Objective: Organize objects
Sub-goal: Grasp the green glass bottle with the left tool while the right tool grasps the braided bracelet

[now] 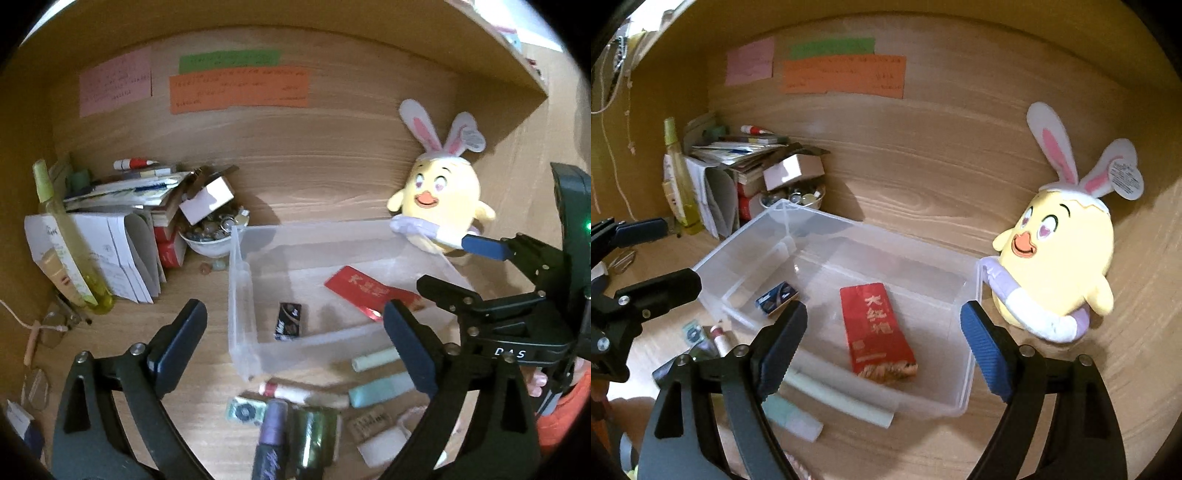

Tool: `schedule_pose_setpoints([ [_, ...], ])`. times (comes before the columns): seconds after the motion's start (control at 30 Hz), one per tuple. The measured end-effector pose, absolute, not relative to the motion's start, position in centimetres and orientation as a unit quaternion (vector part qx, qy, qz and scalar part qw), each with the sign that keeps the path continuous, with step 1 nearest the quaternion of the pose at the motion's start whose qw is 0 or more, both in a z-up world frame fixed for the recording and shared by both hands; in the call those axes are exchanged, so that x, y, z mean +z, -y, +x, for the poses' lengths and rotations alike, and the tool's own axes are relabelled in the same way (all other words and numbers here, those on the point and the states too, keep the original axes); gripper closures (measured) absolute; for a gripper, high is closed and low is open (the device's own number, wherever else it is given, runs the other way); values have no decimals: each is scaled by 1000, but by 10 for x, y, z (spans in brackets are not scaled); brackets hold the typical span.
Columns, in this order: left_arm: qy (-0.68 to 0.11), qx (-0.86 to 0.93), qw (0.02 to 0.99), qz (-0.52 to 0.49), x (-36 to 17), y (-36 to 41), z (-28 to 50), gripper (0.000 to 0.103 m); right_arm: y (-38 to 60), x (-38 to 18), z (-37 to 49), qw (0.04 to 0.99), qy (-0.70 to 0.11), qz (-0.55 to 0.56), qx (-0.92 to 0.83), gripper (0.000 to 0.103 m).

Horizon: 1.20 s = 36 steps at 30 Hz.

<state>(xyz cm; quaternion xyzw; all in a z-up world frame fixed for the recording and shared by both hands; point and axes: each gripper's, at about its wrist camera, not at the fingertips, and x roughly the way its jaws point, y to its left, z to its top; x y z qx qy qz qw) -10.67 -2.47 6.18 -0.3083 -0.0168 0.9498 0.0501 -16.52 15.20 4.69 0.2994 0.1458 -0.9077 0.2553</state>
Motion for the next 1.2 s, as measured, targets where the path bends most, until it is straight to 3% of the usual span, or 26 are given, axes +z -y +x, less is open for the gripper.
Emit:
schedule_pose_setpoints([
  [0.8, 20, 938, 47, -344, 21, 31, -66, 6, -179, 6, -88, 300, -185, 329, -876, 20],
  [0.97, 37, 927, 64, -367, 11, 33, -64, 22, -181, -17, -84, 324, -182, 368, -852, 20],
  [1.2, 38, 923, 70, -376, 2, 31, -59, 23, -182, -36, -85, 339, -192, 407, -826, 20],
])
